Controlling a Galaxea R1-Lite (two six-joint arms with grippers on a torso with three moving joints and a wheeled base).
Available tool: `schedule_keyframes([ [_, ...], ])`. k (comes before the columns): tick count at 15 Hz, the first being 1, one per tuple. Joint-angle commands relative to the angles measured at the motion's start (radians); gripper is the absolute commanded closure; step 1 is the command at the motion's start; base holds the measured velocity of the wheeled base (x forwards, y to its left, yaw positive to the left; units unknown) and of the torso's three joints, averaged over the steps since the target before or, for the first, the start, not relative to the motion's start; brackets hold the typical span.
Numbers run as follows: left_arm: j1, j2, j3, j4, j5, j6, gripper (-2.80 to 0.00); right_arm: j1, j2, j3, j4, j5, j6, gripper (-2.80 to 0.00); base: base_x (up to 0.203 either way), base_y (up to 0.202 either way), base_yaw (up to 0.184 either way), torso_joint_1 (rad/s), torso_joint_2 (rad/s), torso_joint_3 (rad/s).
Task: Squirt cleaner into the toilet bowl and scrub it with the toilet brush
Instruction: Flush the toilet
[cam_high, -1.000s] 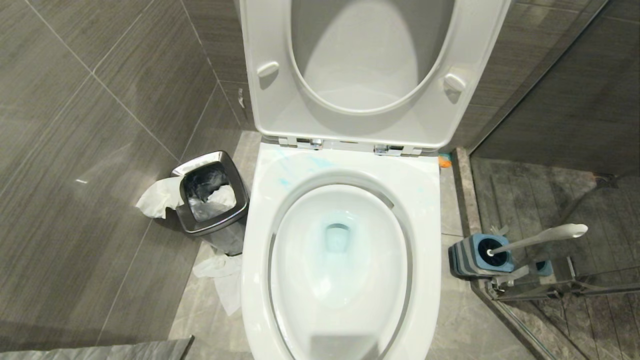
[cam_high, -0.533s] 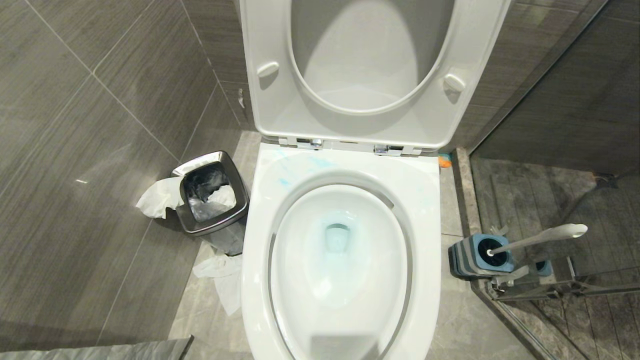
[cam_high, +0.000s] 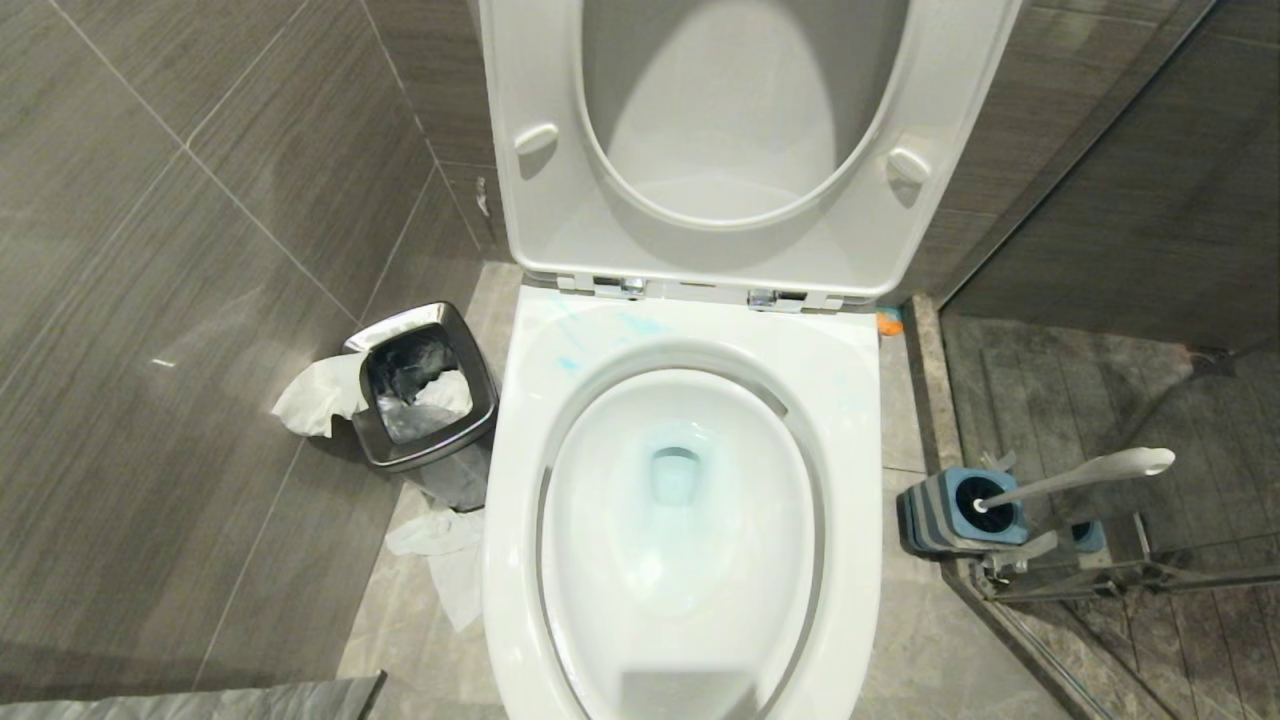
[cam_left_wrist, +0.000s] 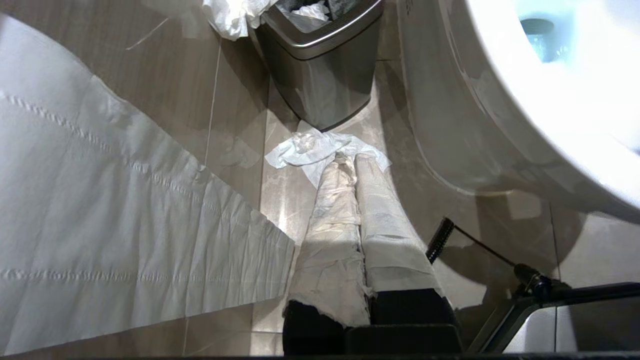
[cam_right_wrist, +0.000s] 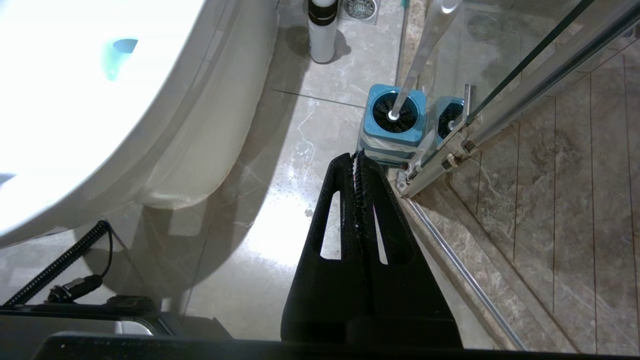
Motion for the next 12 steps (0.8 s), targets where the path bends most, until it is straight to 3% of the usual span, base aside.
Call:
schedule_keyframes([
  [1, 0.000, 0.000, -0.001, -0.004, -0.001, 0.008, 0.00, 0.000, 0.003, 0.000, 0.000, 0.000, 0.000, 0.00, 0.000, 0.000, 0.000, 0.000, 0.00, 0.000],
  [4, 0.000, 0.000, -0.019, -0.002, -0.021, 0.039, 0.00, 0.000, 0.003, 0.000, 0.000, 0.000, 0.000, 0.00, 0.000, 0.000, 0.000, 0.000, 0.00, 0.000],
  [7, 0.000, 0.085, -0.139, 0.022, -0.129, 0.017, 0.00, 0.000, 0.003, 0.000, 0.000, 0.000, 0.000, 0.00, 0.000, 0.000, 0.000, 0.000, 0.00, 0.000],
  [12, -0.023, 0.525, -0.573, -0.013, -0.239, -0.030, 0.00, 0.000, 0.003, 0.000, 0.000, 0.000, 0.000, 0.00, 0.000, 0.000, 0.000, 0.000, 0.00, 0.000],
])
